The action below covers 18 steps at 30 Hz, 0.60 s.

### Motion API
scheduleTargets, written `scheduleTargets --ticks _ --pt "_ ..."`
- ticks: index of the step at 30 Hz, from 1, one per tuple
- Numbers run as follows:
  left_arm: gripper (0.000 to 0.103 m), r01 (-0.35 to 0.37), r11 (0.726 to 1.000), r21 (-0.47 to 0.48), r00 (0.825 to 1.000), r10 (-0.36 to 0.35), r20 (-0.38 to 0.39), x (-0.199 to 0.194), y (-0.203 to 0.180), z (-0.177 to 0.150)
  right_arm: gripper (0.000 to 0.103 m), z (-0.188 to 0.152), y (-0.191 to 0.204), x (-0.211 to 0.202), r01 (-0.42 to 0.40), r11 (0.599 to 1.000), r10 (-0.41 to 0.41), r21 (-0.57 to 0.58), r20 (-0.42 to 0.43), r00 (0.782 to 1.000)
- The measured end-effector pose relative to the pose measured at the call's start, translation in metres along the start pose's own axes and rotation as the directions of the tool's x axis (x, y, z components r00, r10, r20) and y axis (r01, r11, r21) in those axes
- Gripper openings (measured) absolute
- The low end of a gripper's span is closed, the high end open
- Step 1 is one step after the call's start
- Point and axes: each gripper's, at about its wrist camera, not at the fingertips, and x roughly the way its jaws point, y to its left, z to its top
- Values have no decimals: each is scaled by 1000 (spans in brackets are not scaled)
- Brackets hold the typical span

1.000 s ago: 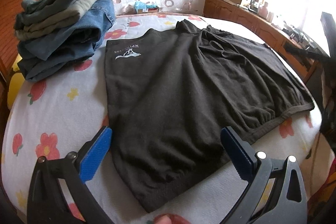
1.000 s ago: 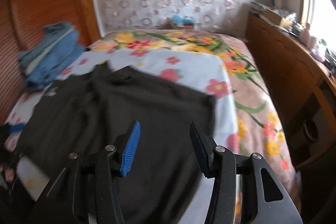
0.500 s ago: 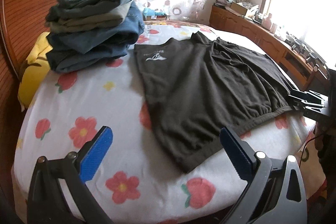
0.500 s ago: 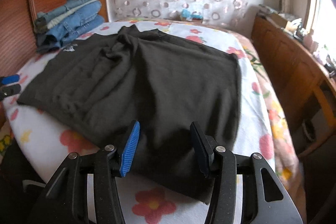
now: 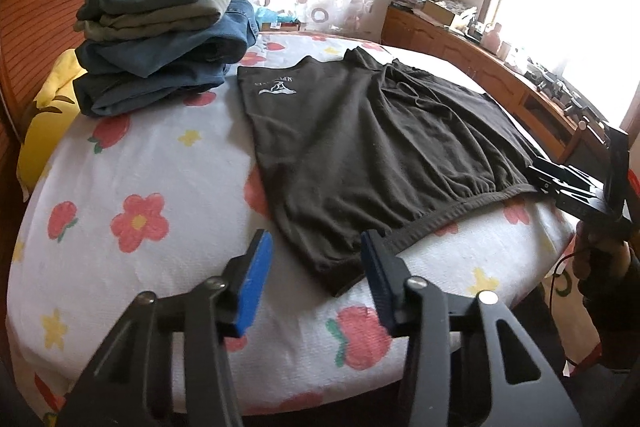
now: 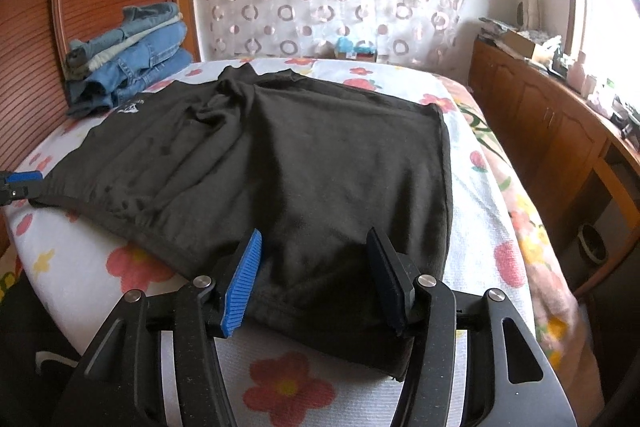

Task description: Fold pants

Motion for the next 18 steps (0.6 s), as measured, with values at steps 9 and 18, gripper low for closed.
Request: scheduleTargets --ticks 9,18 --pt "10 -40 998 57 999 41 -16 7 -9 0 55 -3 -2 -2 -2 1000 2 3 16 1000" --pt "0 33 993 111 999 -35 23 -7 -28 29 55 -4 -2 -2 -5 1000 5 1 21 1000"
